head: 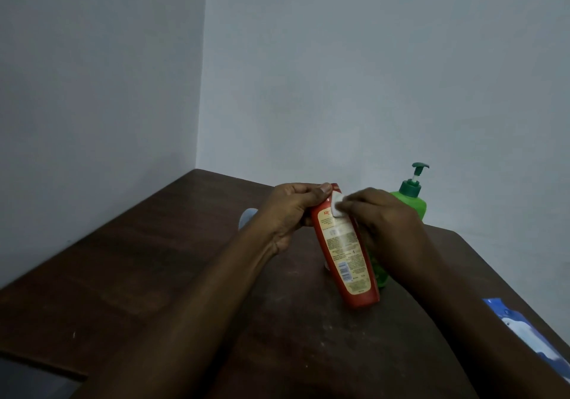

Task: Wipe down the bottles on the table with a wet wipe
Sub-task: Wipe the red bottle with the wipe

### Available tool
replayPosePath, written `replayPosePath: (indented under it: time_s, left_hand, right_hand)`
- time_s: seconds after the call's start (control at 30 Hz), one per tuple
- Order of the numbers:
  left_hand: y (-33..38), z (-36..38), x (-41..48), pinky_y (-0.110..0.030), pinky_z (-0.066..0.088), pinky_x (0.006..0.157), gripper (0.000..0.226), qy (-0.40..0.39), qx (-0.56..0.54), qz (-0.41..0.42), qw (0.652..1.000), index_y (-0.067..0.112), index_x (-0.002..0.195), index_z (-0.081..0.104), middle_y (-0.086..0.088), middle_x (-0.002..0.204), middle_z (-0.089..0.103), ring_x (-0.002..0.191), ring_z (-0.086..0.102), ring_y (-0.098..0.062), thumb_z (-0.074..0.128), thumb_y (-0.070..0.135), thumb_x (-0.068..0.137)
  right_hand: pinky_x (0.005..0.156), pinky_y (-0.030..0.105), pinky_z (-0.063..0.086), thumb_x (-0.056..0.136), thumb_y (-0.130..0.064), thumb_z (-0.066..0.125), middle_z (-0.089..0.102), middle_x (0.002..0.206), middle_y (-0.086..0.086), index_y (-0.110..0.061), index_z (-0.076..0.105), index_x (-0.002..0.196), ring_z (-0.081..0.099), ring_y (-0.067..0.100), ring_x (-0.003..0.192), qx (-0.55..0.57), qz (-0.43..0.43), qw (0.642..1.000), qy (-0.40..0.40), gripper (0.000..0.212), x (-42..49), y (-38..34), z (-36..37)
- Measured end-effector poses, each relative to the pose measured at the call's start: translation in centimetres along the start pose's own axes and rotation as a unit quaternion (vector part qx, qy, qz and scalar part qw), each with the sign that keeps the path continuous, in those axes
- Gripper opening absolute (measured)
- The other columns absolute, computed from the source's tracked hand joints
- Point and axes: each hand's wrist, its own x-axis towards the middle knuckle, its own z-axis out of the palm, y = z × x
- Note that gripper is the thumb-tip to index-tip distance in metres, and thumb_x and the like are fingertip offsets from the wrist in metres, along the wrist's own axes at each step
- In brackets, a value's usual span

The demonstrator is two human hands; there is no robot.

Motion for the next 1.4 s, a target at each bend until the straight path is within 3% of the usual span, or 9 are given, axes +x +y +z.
replayPosePath:
  time_s: [0.33, 0.5, 0.57, 0.7, 0.77, 0.83, 0.97, 1.13, 1.4]
  left_hand:
    - [0.7, -0.5, 0.5, -0.031, 0.062, 0.069, 0.021, 0.065, -0.041, 0.015, 0.997, 0.007, 0.103, 0.077, -0.006, 0.09, 0.079, 0.083, 0.078, -0.021, 0.074, 0.025, 0.093]
    - [0.1, 0.0, 0.6, -0.034, 0.064, 0.075, 0.027, 0.061, -0.022, 0.008, 0.998, 0.003, 0.109, 0.076, -0.007, 0.091, 0.08, 0.085, 0.078, -0.022, 0.074, 0.027, 0.094]
    - [-0.1, 0.0, 0.7, -0.036, 0.064, 0.078, 0.029, 0.068, -0.006, 0.014, 0.998, 0.005, 0.109, 0.076, -0.007, 0.092, 0.08, 0.087, 0.078, -0.024, 0.074, 0.029, 0.094]
    - [-0.4, -0.1, 0.9, -0.034, 0.064, 0.075, 0.026, 0.078, 0.012, 0.017, 0.997, 0.009, 0.107, 0.076, -0.007, 0.094, 0.08, 0.089, 0.079, -0.024, 0.076, 0.031, 0.093]
    - [-0.4, -0.2, 0.9, -0.031, 0.063, 0.072, 0.025, 0.084, 0.019, 0.017, 0.996, 0.01, 0.105, 0.076, -0.006, 0.093, 0.08, 0.087, 0.079, -0.023, 0.076, 0.031, 0.092]
    - [-0.4, -0.4, 1.0, -0.031, 0.063, 0.072, 0.026, 0.089, 0.026, 0.018, 0.996, 0.01, 0.105, 0.076, -0.006, 0.093, 0.08, 0.088, 0.079, -0.023, 0.076, 0.032, 0.092]
    - [-0.4, -0.4, 1.0, -0.03, 0.063, 0.07, 0.025, 0.089, 0.023, 0.019, 0.996, 0.011, 0.103, 0.077, -0.005, 0.091, 0.08, 0.084, 0.079, -0.02, 0.078, 0.033, 0.091]
    - [-0.5, -0.3, 1.0, -0.028, 0.061, 0.068, 0.028, 0.084, 0.03, 0.019, 0.996, 0.01, 0.105, 0.076, -0.004, 0.091, 0.08, 0.085, 0.079, -0.02, 0.079, 0.033, 0.09]
    - [-0.6, -0.3, 1.1, -0.031, 0.062, 0.071, 0.03, 0.085, 0.033, 0.02, 0.996, 0.008, 0.106, 0.076, -0.006, 0.095, 0.079, 0.091, 0.078, -0.024, 0.079, 0.032, 0.09]
  right_hand:
    - [0.085, 0.04, 0.062, 0.061, -0.009, 0.094, 0.071, 0.12, 0.014, -0.01, 0.071, 0.122, 0.073, 0.029, 0.104, -0.02, -0.073, 0.995, -0.069, 0.065, -7.1, -1.9, -1.1]
    - [0.077, 0.011, 0.056, 0.078, 0.001, 0.081, 0.074, 0.11, -0.006, -0.029, 0.068, 0.119, 0.07, 0.007, 0.098, 0.106, 0.086, 0.991, -0.008, 0.053, -6.7, -1.5, -1.6]
    - [0.074, 0.01, 0.057, 0.091, 0.003, 0.068, 0.078, 0.097, -0.013, -0.028, 0.073, 0.105, 0.074, 0.007, 0.092, 0.345, 0.311, 0.881, 0.095, 0.034, -4.5, -1.9, -2.6]
    - [0.074, 0.029, 0.065, 0.094, 0.006, 0.058, 0.076, 0.114, 0.017, 0.001, 0.068, 0.11, 0.078, 0.027, 0.096, 0.71, 0.518, 0.444, 0.175, 0.02, -0.8, -1.3, -3.9]
    - [0.068, 0.033, 0.065, 0.095, 0.003, 0.057, 0.076, 0.111, 0.022, 0.004, 0.067, 0.11, 0.079, 0.029, 0.088, 0.751, 0.528, 0.349, 0.189, 0.018, -0.5, -1.6, -4.0]
    - [0.072, 0.038, 0.065, 0.099, -0.005, 0.056, 0.077, 0.105, 0.023, 0.004, 0.066, 0.113, 0.079, 0.032, 0.085, 0.765, 0.527, 0.318, 0.187, 0.019, -0.8, -2.4, -3.7]
    - [0.073, 0.031, 0.064, 0.087, -0.012, 0.068, 0.078, 0.098, 0.019, -0.002, 0.065, 0.102, 0.078, 0.024, 0.076, 0.769, 0.514, 0.347, 0.157, 0.018, -1.0, -3.7, -3.3]
    - [0.052, 0.021, 0.058, 0.094, 0.006, 0.06, 0.075, 0.093, 0.012, -0.002, 0.062, 0.107, 0.076, 0.015, 0.065, 0.699, 0.528, 0.467, 0.119, 0.016, -1.0, -3.3, -2.5]
    - [0.062, 0.03, 0.055, 0.093, -0.001, 0.068, 0.08, 0.089, 0.003, -0.011, 0.076, 0.097, 0.073, 0.023, 0.083, 0.522, 0.484, 0.699, 0.065, 0.014, -1.1, -2.1, -2.5]
